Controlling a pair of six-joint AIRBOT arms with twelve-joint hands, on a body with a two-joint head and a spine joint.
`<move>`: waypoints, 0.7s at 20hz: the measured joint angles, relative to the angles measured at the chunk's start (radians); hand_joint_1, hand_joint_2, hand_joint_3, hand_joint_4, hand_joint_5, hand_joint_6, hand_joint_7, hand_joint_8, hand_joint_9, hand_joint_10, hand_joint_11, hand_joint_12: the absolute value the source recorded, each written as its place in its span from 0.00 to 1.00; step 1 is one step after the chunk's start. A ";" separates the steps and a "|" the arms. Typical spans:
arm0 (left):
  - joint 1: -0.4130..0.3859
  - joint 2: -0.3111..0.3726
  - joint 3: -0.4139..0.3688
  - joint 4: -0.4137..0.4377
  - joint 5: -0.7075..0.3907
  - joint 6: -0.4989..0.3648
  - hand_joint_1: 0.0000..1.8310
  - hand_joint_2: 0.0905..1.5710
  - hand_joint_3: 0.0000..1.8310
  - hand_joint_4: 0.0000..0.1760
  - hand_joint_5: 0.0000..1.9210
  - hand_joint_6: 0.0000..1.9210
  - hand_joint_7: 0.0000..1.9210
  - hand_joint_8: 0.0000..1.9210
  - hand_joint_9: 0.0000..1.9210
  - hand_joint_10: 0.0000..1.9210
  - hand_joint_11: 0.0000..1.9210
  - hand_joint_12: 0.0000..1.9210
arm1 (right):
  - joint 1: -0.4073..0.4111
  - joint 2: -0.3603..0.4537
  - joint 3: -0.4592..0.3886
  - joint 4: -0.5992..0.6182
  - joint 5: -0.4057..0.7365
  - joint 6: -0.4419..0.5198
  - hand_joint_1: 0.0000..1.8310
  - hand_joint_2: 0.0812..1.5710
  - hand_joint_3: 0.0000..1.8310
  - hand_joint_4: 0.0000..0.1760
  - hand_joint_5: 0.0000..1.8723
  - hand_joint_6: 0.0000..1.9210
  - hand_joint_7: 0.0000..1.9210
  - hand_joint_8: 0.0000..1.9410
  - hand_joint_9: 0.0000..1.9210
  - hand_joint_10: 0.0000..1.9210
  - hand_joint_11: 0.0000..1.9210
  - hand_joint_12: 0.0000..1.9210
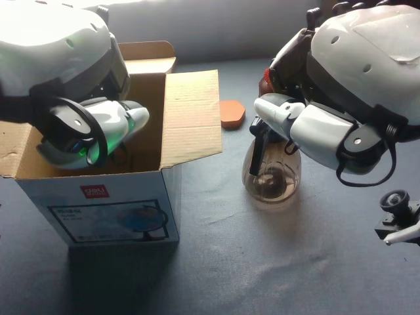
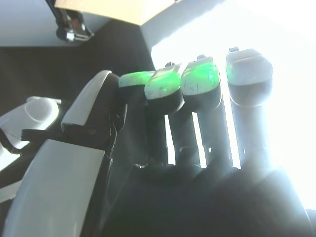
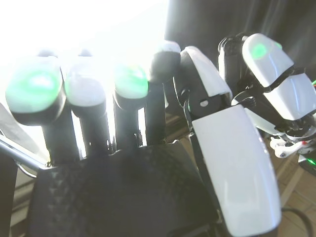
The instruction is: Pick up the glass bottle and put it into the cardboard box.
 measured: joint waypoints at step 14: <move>-0.218 -0.055 -0.172 -0.230 -0.468 0.069 0.10 0.75 0.00 0.10 0.06 0.00 0.04 0.00 0.02 0.00 0.00 0.06 | -0.041 0.058 0.087 -0.430 -0.264 0.425 0.34 0.58 0.05 0.00 0.00 0.01 0.02 0.00 0.00 0.05 0.00 0.00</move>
